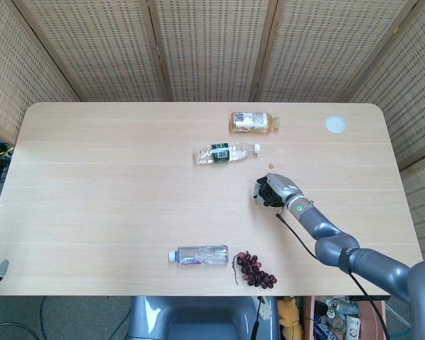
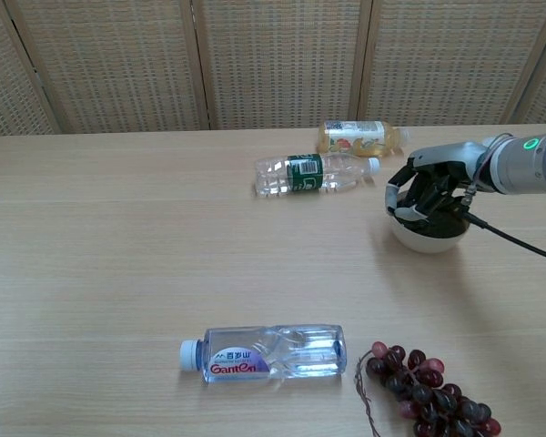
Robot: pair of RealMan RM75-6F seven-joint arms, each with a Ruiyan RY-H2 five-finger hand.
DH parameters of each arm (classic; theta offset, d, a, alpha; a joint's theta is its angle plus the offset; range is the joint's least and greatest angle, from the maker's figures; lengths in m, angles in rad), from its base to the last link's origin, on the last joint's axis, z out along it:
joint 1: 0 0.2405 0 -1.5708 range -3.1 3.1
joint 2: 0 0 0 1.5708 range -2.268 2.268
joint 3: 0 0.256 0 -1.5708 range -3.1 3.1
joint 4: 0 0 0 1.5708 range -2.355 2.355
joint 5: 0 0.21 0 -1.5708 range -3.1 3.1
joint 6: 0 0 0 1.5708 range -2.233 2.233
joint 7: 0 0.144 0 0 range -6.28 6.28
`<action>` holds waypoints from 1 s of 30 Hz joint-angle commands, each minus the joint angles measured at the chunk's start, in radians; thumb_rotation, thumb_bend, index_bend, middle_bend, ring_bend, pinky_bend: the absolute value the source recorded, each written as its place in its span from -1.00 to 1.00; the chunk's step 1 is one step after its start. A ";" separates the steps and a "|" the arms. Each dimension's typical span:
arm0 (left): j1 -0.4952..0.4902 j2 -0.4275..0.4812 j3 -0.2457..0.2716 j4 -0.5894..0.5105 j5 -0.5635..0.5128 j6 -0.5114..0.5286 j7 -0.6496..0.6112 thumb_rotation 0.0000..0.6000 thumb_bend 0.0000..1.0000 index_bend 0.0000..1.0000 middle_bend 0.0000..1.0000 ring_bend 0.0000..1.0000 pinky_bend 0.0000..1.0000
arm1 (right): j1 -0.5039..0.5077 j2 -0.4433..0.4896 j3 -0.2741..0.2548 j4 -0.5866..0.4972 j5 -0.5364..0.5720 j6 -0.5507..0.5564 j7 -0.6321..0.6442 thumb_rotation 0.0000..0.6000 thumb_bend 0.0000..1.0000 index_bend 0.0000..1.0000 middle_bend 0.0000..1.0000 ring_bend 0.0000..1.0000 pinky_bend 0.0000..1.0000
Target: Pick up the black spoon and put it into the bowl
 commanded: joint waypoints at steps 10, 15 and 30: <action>-0.005 -0.001 -0.001 -0.009 0.005 -0.002 0.011 1.00 -0.28 -1.00 -1.00 -1.00 -1.00 | -0.022 0.031 -0.006 -0.005 0.005 0.001 0.004 1.00 0.76 0.56 0.90 0.92 1.00; -0.002 0.002 0.000 -0.014 0.003 0.001 0.017 1.00 -0.28 -1.00 -1.00 -1.00 -1.00 | -0.012 0.022 0.004 0.026 0.009 -0.006 0.007 1.00 0.76 0.56 0.90 0.92 1.00; 0.000 0.001 0.002 -0.013 0.003 -0.001 0.015 1.00 -0.28 -1.00 -1.00 -1.00 -1.00 | 0.008 0.018 0.013 0.007 -0.001 -0.021 0.000 1.00 0.76 0.56 0.90 0.92 1.00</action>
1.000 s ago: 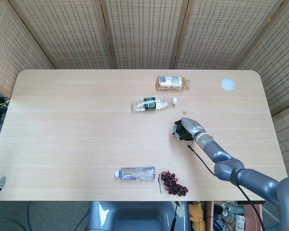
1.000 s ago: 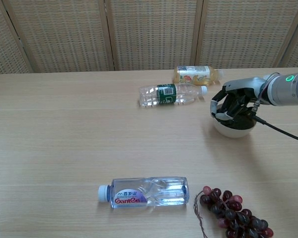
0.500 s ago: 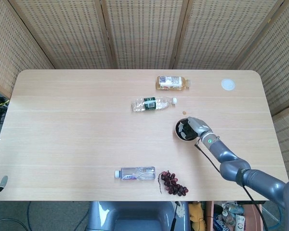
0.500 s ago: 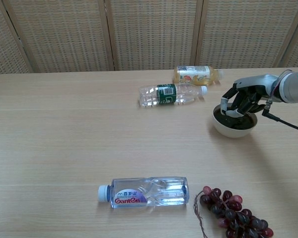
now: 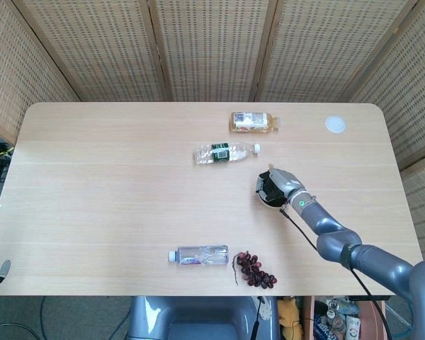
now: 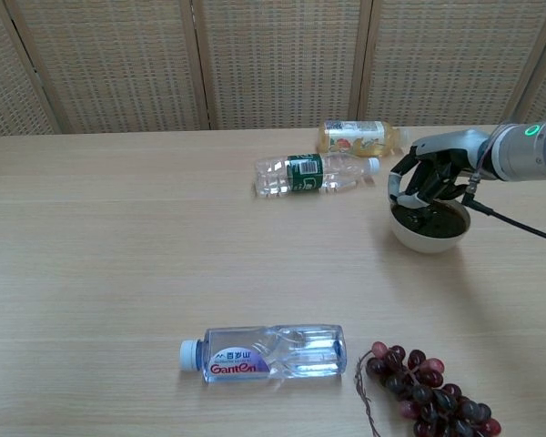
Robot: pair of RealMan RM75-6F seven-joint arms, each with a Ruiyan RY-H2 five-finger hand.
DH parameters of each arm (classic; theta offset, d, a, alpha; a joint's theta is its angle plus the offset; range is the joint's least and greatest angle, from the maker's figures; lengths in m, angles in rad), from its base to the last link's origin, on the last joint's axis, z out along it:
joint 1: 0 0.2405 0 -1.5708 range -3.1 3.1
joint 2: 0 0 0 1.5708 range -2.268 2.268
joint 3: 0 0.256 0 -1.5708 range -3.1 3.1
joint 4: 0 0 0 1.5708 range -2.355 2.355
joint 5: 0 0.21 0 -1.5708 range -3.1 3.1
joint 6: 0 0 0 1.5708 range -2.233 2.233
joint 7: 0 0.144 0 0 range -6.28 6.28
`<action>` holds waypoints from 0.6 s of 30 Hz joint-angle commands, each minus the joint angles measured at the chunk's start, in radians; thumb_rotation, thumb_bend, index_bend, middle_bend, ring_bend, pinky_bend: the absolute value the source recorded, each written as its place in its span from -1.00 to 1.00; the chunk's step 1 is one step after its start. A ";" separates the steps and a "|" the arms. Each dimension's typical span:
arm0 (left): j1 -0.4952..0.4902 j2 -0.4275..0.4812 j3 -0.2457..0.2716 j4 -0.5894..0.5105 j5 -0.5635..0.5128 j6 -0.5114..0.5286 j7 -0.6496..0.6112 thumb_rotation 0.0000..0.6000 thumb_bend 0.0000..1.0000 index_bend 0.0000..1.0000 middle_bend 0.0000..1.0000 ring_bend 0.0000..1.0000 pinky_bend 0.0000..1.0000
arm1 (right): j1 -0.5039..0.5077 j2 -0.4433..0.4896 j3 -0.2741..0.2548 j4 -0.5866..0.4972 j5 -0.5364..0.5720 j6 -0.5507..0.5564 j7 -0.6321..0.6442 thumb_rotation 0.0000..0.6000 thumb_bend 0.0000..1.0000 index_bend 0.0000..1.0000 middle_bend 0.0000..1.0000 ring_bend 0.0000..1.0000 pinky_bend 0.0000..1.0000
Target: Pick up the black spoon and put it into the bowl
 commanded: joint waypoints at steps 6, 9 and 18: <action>-0.005 -0.004 -0.001 0.009 0.005 -0.004 -0.008 1.00 -0.28 -1.00 -1.00 -1.00 -1.00 | -0.022 0.035 -0.028 -0.067 -0.007 0.008 -0.016 1.00 0.76 0.56 0.90 0.92 1.00; -0.005 -0.005 -0.001 0.012 0.005 -0.004 -0.011 1.00 -0.28 -1.00 -1.00 -1.00 -1.00 | -0.026 0.039 -0.037 -0.058 0.002 0.012 -0.023 1.00 0.76 0.56 0.90 0.92 1.00; -0.001 -0.005 -0.001 0.010 0.000 -0.001 -0.007 1.00 -0.28 -1.00 -1.00 -1.00 -1.00 | -0.011 0.013 -0.042 0.029 0.037 0.008 -0.038 1.00 0.76 0.56 0.90 0.92 1.00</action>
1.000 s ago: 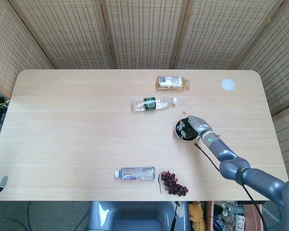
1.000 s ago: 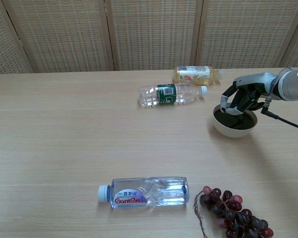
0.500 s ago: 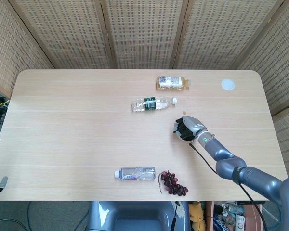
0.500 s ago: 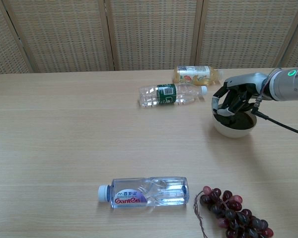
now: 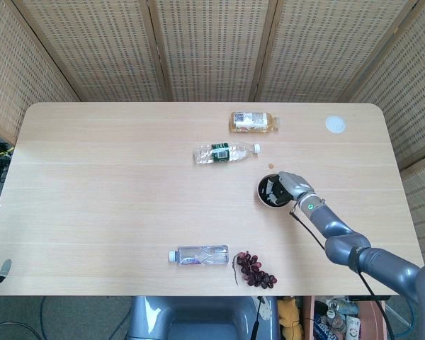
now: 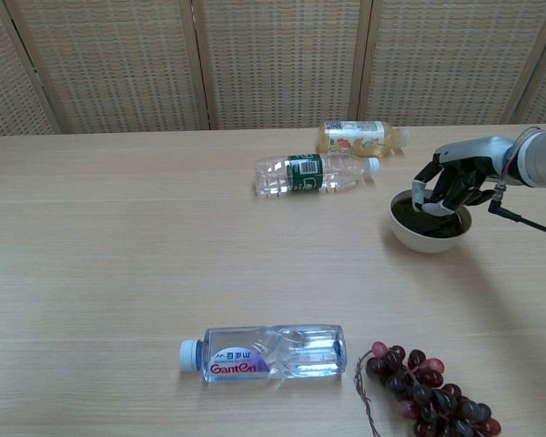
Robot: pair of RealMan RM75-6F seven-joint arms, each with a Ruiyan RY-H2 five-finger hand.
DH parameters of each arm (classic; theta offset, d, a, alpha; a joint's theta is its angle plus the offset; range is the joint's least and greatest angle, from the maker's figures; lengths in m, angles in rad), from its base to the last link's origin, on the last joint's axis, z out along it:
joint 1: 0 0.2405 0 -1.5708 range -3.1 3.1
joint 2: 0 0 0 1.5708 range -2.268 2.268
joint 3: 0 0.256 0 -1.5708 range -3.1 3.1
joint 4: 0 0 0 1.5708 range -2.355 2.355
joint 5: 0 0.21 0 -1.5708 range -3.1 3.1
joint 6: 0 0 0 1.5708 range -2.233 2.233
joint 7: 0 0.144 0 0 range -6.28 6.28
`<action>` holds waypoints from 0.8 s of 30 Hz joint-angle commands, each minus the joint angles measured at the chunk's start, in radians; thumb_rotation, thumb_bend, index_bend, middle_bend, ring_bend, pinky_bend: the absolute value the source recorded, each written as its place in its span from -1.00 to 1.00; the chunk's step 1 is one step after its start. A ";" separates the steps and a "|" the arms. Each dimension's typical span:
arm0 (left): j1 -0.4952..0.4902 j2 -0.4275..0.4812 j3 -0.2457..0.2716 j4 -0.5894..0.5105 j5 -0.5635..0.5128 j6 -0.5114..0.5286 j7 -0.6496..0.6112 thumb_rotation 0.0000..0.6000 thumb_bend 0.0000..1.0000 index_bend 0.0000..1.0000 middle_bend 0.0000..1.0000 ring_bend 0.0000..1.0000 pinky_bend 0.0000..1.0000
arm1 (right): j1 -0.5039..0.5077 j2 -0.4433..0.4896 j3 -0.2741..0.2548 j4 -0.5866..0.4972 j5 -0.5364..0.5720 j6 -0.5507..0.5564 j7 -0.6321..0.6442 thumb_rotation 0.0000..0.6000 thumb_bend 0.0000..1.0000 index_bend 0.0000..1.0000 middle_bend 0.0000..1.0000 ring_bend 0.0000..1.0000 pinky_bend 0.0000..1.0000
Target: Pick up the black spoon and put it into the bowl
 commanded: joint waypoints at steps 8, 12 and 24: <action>0.003 0.003 0.001 -0.008 -0.003 0.000 0.010 1.00 -0.28 -1.00 -1.00 -1.00 -1.00 | 0.031 -0.035 0.017 0.058 0.027 -0.016 -0.006 1.00 0.76 0.56 0.90 0.92 1.00; 0.002 0.002 0.001 -0.008 -0.003 -0.001 0.010 1.00 -0.28 -1.00 -1.00 -1.00 -1.00 | 0.030 -0.039 0.017 0.045 0.026 -0.012 -0.010 1.00 0.76 0.56 0.90 0.92 1.00; -0.009 -0.005 0.000 0.001 0.004 -0.011 0.003 1.00 -0.28 -1.00 -1.00 -1.00 -1.00 | 0.000 0.002 0.004 -0.042 0.020 0.000 -0.008 1.00 0.76 0.56 0.90 0.92 1.00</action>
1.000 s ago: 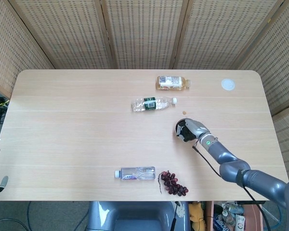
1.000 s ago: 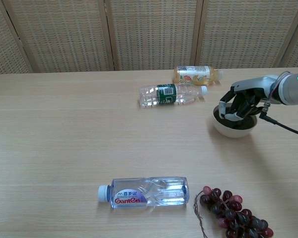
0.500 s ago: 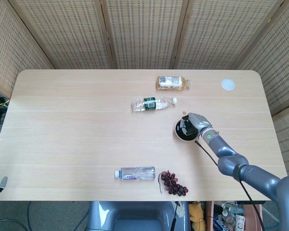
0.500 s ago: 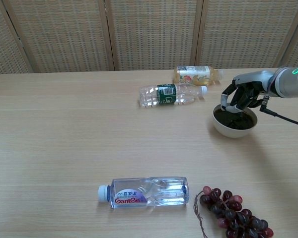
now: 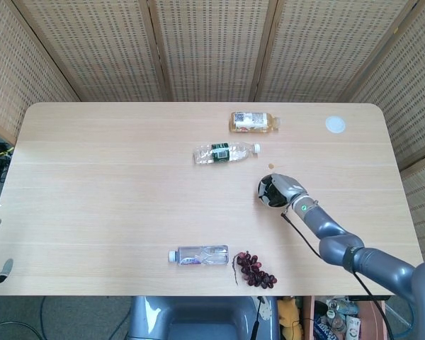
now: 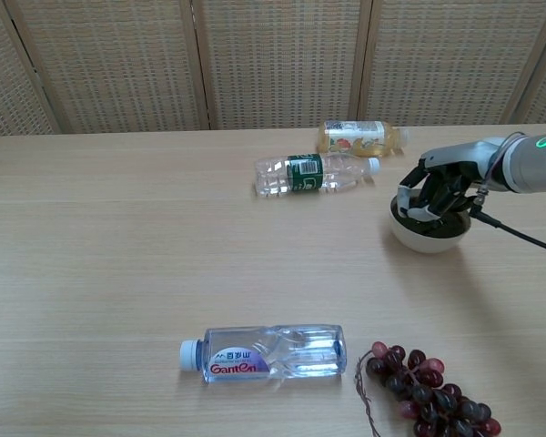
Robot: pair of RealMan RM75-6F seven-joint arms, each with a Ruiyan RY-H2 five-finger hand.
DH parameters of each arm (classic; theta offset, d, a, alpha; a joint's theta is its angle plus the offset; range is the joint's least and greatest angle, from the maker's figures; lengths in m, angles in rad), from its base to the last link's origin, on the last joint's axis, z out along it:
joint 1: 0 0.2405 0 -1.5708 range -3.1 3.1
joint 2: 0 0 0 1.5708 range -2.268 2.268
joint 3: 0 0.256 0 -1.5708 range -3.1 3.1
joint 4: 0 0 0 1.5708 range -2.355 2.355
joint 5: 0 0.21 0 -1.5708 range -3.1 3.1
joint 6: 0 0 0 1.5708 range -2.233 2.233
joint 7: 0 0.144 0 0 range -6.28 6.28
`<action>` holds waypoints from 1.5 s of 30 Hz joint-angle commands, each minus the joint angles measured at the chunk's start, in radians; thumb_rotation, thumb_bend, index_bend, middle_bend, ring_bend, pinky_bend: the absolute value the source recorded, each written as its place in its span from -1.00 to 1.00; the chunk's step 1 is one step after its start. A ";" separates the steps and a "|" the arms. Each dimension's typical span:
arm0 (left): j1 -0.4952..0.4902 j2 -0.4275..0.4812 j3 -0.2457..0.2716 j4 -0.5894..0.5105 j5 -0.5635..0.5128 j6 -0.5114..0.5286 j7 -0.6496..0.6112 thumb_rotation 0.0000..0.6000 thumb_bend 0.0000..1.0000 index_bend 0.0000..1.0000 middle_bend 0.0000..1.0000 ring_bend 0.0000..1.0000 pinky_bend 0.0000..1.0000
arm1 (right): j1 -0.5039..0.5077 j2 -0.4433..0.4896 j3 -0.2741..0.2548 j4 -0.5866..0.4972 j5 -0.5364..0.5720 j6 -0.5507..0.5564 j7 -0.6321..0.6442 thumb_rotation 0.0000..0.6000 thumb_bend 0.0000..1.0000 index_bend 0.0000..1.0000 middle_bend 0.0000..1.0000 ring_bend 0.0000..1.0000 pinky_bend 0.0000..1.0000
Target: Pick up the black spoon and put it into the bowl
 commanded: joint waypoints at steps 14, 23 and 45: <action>0.006 0.001 0.002 0.001 -0.001 0.009 -0.001 1.00 -0.28 -1.00 -1.00 -1.00 -1.00 | 0.025 -0.017 0.005 0.058 0.045 0.012 -0.028 1.00 0.76 0.56 0.90 0.92 1.00; 0.010 -0.002 0.004 0.009 -0.005 0.006 -0.008 1.00 -0.28 -1.00 -1.00 -1.00 -1.00 | 0.037 -0.027 0.007 0.031 0.045 0.014 -0.040 1.00 0.76 0.56 0.90 0.92 1.00; 0.004 -0.006 0.005 0.010 0.000 0.000 -0.004 1.00 -0.28 -1.00 -1.00 -1.00 -1.00 | 0.031 -0.013 -0.012 0.042 0.097 0.026 -0.057 1.00 0.76 0.56 0.90 0.92 1.00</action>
